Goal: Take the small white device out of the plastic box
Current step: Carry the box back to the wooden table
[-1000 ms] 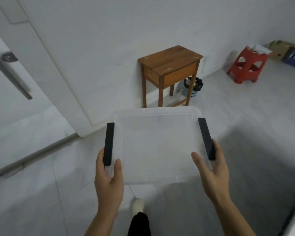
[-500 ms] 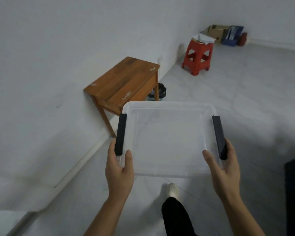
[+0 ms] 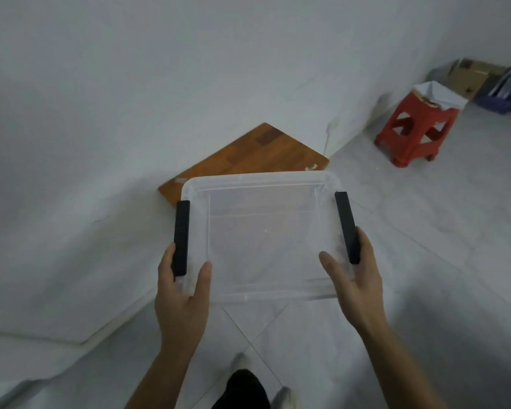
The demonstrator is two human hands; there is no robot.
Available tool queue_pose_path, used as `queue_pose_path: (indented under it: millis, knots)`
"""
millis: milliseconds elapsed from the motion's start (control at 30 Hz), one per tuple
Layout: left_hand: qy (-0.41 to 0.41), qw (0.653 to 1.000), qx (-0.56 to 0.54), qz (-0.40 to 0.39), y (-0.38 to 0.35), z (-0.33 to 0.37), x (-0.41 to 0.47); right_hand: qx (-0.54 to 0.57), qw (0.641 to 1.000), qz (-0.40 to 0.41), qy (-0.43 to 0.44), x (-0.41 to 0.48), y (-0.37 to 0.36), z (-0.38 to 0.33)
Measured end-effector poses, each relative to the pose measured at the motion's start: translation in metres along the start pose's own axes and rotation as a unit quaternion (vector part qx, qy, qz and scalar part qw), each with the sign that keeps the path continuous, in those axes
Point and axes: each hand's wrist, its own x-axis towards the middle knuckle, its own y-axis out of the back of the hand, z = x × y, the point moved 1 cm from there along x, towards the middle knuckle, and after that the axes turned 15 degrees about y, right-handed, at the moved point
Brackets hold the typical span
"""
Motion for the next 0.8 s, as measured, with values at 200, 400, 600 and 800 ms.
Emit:
queue_pose_path:
  millis: [200, 400, 600, 800]
  knots:
    - [0.06, 0.998, -0.003, 0.034, -0.079, 0.007, 0.098, -0.055, 0.995, -0.084, 0.002, 0.129, -0.059, 0.046]
    - [0.093, 0.996, 0.01, 0.014, -0.165, 0.021, 0.206, -0.105, 0.981, -0.162, 0.014, 0.262, -0.113, 0.079]
    - [0.148, 0.987, 0.065, 0.02, -0.217, 0.032, 0.286, -0.169, 0.958, -0.23, -0.015, 0.361, -0.172, 0.113]
    - [0.21, 0.97, 0.095, 0.076, -0.244, 0.03, 0.328, -0.168, 0.923, -0.346, 0.025, 0.435, -0.234, 0.145]
